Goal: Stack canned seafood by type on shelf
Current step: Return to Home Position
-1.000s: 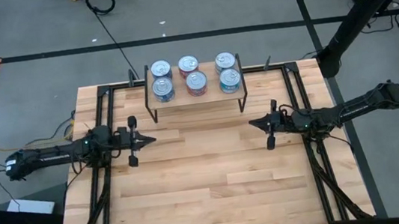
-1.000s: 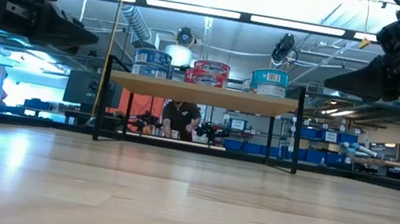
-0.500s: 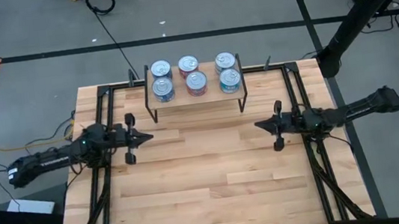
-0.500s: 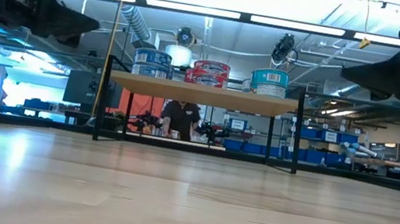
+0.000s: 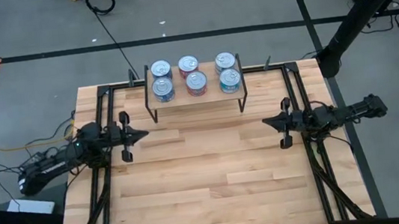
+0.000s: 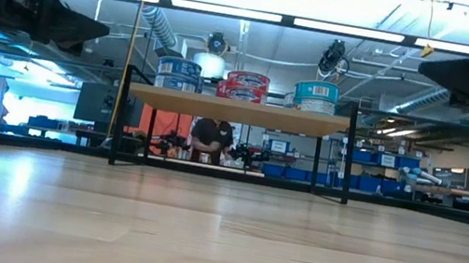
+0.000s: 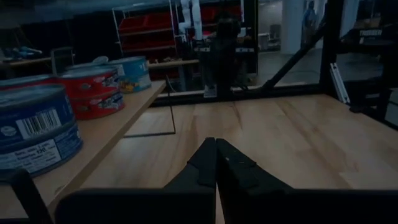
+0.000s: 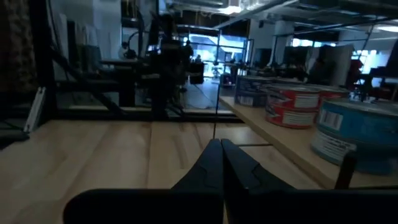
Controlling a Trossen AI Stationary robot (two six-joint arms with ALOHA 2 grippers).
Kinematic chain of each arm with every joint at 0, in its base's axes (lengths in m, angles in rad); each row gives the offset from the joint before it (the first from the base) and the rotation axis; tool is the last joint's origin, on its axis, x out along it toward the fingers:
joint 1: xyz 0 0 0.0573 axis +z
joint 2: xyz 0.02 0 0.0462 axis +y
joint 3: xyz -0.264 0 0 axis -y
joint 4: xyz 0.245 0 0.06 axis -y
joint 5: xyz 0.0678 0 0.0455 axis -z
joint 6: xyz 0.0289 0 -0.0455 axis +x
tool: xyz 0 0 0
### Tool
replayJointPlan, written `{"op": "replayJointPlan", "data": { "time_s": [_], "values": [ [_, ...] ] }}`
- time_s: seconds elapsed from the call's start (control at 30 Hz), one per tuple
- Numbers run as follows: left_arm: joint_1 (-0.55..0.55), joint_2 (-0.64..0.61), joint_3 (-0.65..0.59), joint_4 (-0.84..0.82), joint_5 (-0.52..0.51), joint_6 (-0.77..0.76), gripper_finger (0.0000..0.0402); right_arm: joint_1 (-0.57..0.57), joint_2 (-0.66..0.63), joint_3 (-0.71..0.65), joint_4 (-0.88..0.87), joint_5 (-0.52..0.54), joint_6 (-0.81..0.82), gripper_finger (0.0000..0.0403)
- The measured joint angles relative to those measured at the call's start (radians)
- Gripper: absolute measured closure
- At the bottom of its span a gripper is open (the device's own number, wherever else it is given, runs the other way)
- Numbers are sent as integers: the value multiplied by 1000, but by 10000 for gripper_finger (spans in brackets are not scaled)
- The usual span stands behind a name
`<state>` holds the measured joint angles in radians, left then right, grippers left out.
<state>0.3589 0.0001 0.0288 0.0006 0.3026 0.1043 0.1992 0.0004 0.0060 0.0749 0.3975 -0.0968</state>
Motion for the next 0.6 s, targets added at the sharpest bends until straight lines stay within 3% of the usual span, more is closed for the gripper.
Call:
{"op": "replayJointPlan", "data": {
  "time_s": [0.27,0.6],
  "values": [
    [27,-1,12,-20,15,-2,396,2,12,0,0,28,-8,402],
    [32,0,-20,83,-66,-46,396,-58,23,0,-3,28,3,397]
  ]
}}
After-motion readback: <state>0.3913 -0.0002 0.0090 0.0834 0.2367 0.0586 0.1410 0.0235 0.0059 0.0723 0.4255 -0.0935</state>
